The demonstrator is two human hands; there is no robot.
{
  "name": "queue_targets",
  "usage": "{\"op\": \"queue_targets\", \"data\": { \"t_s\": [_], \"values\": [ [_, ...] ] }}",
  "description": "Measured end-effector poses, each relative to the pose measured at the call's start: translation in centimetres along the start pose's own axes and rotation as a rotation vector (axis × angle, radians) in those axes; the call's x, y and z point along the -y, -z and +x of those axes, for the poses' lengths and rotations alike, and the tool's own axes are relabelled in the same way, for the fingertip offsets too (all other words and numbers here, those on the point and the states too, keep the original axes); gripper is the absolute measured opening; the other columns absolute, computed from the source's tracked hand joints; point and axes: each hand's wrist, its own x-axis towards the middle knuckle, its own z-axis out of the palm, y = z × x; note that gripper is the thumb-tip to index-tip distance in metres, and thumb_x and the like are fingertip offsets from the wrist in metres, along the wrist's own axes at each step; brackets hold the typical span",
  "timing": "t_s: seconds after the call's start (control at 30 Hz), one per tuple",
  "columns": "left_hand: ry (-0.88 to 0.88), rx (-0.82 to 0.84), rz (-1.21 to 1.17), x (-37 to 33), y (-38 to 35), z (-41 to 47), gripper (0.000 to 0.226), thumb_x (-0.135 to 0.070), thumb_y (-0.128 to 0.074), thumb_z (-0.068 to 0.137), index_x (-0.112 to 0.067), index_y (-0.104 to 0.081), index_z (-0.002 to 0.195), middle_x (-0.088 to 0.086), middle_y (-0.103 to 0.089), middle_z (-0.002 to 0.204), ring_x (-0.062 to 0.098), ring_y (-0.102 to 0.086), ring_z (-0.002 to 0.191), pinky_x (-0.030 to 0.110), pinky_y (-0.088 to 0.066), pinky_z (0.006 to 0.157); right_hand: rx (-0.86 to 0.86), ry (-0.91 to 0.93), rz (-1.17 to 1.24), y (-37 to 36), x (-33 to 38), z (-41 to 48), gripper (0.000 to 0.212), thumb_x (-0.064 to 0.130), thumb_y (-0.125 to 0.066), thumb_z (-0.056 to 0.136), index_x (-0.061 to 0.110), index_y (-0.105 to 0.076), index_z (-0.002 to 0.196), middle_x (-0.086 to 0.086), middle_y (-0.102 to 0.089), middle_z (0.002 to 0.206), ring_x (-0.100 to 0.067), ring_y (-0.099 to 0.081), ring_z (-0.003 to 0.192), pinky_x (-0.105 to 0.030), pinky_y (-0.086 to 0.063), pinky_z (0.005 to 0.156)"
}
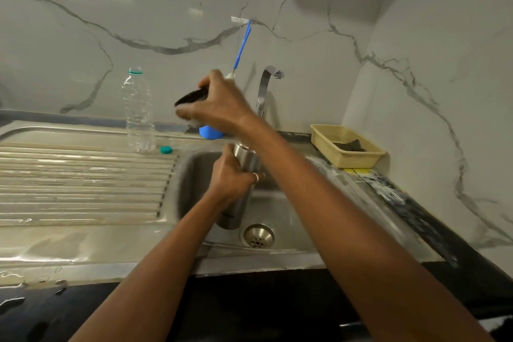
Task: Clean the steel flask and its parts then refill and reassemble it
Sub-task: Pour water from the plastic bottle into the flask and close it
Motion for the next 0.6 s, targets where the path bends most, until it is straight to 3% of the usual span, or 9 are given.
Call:
{"op": "queue_targets", "data": {
  "t_s": [0.13,0.2,0.27,0.37,0.6],
  "values": [
    [0.012,-0.034,-0.04,1.9,-0.6,1.5,0.063,-0.012,-0.089,0.073,-0.014,-0.047,0.12,0.002,-0.06,0.106,0.019,-0.061,0.095,0.016,-0.039,0.062,0.088,-0.083,-0.1,7.1,-0.6,-0.9,0.058,0.03,-0.082,0.076,0.007,-0.054,0.121,-0.007,-0.065,0.106,-0.025,-0.069,0.098,-0.047,-0.061,0.083],
    [-0.014,-0.034,-0.029,2.7,-1.0,2.1,0.064,-0.014,-0.09,0.071,-0.019,-0.044,0.114,0.001,-0.061,0.106,0.014,-0.062,0.09,0.016,-0.04,0.062,0.127,-0.123,-0.169,9.8,-1.3,-1.2,0.068,0.032,-0.082,0.077,0.011,-0.044,0.129,0.001,-0.055,0.107,-0.016,-0.062,0.097,-0.042,-0.059,0.088],
    [-0.024,-0.026,-0.02,2.6,-0.9,2.0,0.065,-0.014,-0.09,0.071,-0.021,-0.042,0.115,0.0,-0.06,0.106,0.007,-0.057,0.084,0.016,-0.041,0.063,0.14,-0.139,-0.223,11.6,-2.1,-1.1,0.065,0.032,-0.08,0.079,0.014,-0.043,0.129,0.003,-0.05,0.106,-0.012,-0.054,0.093,-0.038,-0.055,0.087],
    [-0.023,-0.003,-0.001,2.6,-1.1,2.0,0.066,-0.014,-0.09,0.073,-0.022,-0.041,0.117,-0.002,-0.058,0.106,0.004,-0.055,0.083,0.015,-0.039,0.064,0.226,-0.149,-0.291,12.7,-3.0,-0.5,0.053,0.026,-0.079,0.08,0.02,-0.051,0.124,-0.002,-0.053,0.116,-0.018,-0.056,0.102,-0.039,-0.056,0.089],
    [-0.044,0.0,-0.02,2.8,-1.1,2.1,0.067,-0.016,-0.089,0.073,-0.023,-0.041,0.119,-0.002,-0.058,0.108,0.006,-0.056,0.083,0.015,-0.04,0.064,0.439,-0.179,-0.337,10.6,-4.1,1.3,0.051,0.007,-0.081,0.075,0.022,-0.059,0.119,-0.004,-0.059,0.119,-0.02,-0.062,0.102,-0.033,-0.061,0.084]
  ]
}}
